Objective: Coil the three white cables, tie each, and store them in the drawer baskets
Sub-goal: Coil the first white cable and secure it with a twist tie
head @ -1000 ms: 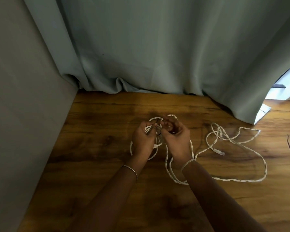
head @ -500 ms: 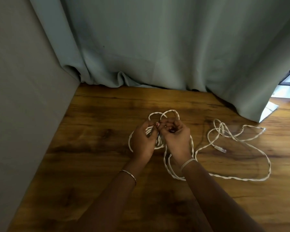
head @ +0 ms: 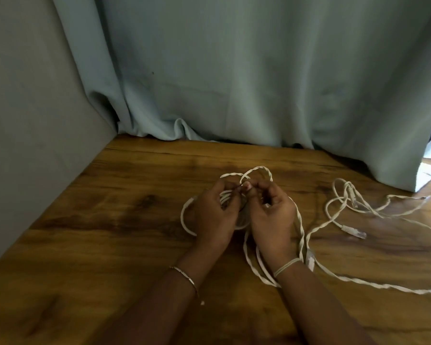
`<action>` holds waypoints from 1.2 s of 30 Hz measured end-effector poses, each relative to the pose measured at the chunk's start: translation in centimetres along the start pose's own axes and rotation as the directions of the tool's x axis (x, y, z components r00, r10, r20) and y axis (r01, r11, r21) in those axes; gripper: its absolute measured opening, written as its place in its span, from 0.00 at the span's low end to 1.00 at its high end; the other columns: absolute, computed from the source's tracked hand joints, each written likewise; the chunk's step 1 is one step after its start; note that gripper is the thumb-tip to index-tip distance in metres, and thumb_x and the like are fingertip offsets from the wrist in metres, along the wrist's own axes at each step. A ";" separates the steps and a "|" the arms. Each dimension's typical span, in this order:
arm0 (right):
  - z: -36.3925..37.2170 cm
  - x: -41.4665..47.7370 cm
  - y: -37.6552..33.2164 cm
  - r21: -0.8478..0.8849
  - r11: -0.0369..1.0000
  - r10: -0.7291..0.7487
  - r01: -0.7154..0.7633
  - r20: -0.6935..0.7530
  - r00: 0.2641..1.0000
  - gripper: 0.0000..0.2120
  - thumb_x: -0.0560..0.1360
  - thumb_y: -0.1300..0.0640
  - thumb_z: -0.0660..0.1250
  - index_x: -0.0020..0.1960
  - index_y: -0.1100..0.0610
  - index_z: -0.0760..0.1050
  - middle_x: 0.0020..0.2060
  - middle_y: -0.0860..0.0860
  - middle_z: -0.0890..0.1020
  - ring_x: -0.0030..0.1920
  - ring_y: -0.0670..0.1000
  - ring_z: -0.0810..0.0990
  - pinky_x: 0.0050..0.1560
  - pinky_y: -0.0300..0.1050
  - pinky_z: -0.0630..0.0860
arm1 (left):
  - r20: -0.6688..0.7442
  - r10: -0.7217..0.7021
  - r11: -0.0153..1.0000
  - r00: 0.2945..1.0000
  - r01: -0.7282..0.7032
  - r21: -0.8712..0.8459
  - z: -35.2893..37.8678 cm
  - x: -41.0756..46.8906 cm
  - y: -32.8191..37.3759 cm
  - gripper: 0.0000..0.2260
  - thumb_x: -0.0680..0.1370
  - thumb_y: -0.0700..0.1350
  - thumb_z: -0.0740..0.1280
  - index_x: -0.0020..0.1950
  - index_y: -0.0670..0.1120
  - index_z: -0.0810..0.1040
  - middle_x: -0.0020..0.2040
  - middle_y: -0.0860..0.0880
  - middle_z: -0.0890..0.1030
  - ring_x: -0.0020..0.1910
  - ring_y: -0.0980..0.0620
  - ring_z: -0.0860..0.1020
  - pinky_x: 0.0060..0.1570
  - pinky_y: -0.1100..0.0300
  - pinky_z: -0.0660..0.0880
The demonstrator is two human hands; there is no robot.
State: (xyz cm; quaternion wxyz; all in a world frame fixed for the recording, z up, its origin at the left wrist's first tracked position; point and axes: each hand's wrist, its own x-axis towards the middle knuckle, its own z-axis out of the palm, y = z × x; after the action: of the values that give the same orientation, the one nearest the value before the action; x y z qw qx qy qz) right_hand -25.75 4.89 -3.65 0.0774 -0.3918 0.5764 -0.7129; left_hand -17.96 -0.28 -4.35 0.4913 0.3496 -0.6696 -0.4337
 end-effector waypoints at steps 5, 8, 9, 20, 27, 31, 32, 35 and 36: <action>-1.3 0.4 -0.5 0.105 0.994 0.010 -0.008 -0.019 1.000 0.04 0.75 0.64 0.70 0.47 0.57 0.80 0.40 0.50 0.84 0.41 0.45 0.83 0.42 0.35 0.78 | -0.045 0.134 0.989 0.990 -0.131 0.065 1.1 -0.5 0.2 0.03 0.77 0.47 0.68 0.47 0.48 0.79 0.44 0.52 0.82 0.45 0.54 0.80 0.45 0.48 0.79; -1.7 0.5 -0.7 0.131 0.991 0.027 -0.025 -0.013 1.000 0.05 0.73 0.65 0.71 0.44 0.56 0.80 0.38 0.49 0.84 0.40 0.44 0.83 0.43 0.36 0.77 | -0.098 0.228 0.971 0.969 -0.219 0.101 0.8 -0.9 0.6 0.02 0.75 0.46 0.68 0.44 0.49 0.77 0.45 0.53 0.81 0.47 0.52 0.80 0.48 0.52 0.78; -1.7 0.5 -0.7 0.122 0.992 0.032 -0.033 0.006 0.999 0.05 0.73 0.65 0.72 0.44 0.55 0.80 0.38 0.49 0.84 0.40 0.44 0.83 0.44 0.37 0.78 | -0.100 0.260 0.959 0.960 -0.245 0.141 0.7 -1.1 0.7 0.03 0.76 0.44 0.68 0.43 0.50 0.76 0.44 0.54 0.80 0.47 0.52 0.79 0.47 0.54 0.76; -1.3 -0.1 -1.4 0.084 0.996 0.032 -0.032 0.011 0.999 0.07 0.72 0.66 0.72 0.43 0.54 0.80 0.38 0.50 0.84 0.41 0.48 0.84 0.46 0.41 0.80 | -0.031 0.341 0.900 0.940 -0.317 0.300 -0.4 -1.9 1.0 0.03 0.77 0.43 0.67 0.49 0.49 0.80 0.48 0.54 0.78 0.49 0.55 0.76 0.47 0.57 0.74; -1.3 0.1 -1.3 0.063 0.998 0.028 -0.031 0.049 0.998 0.07 0.71 0.67 0.73 0.42 0.56 0.80 0.38 0.51 0.84 0.40 0.48 0.83 0.45 0.40 0.80 | -0.029 0.344 0.882 0.938 -0.313 0.353 -0.3 -1.4 0.8 0.02 0.77 0.46 0.66 0.48 0.50 0.77 0.46 0.54 0.77 0.48 0.55 0.74 0.44 0.55 0.74; -1.4 0.1 -1.6 0.077 0.996 0.032 -0.038 0.072 0.997 0.07 0.71 0.69 0.72 0.43 0.58 0.80 0.38 0.52 0.84 0.39 0.45 0.82 0.42 0.37 0.79 | -0.032 0.350 0.883 0.936 -0.318 0.346 -0.6 -1.2 0.8 0.01 0.77 0.45 0.66 0.47 0.50 0.78 0.46 0.54 0.77 0.48 0.55 0.74 0.44 0.57 0.73; -1.5 0.2 -1.7 0.081 0.996 0.034 -0.039 0.057 0.998 0.07 0.71 0.68 0.72 0.43 0.58 0.80 0.38 0.52 0.84 0.38 0.44 0.82 0.42 0.36 0.78 | -0.026 0.355 0.880 0.935 -0.324 0.347 -0.7 -1.2 0.6 0.01 0.77 0.45 0.67 0.47 0.50 0.78 0.46 0.54 0.77 0.48 0.54 0.75 0.44 0.57 0.73; -1.7 0.4 -1.7 0.091 0.995 0.046 -0.050 0.052 0.998 0.06 0.71 0.67 0.73 0.43 0.59 0.80 0.37 0.51 0.84 0.37 0.43 0.82 0.40 0.35 0.77 | -0.001 0.349 0.875 0.937 -0.326 0.357 -0.8 -1.6 0.5 0.04 0.77 0.46 0.67 0.50 0.50 0.79 0.48 0.53 0.78 0.49 0.54 0.75 0.45 0.56 0.74; -1.8 0.4 -1.7 0.086 0.995 0.052 -0.058 0.065 0.996 0.05 0.71 0.67 0.73 0.44 0.59 0.80 0.37 0.51 0.84 0.38 0.44 0.83 0.40 0.36 0.77 | -0.002 0.348 0.876 0.938 -0.324 0.358 -0.8 -1.6 0.6 0.04 0.77 0.46 0.67 0.51 0.50 0.79 0.49 0.53 0.78 0.50 0.54 0.75 0.45 0.56 0.74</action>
State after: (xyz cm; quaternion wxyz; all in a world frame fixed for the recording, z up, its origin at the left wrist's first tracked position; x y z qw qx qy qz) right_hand -26.64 6.56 -2.02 0.1323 -0.3943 0.5523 -0.7225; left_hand -16.77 1.19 -4.25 0.5103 0.3244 -0.7702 -0.2031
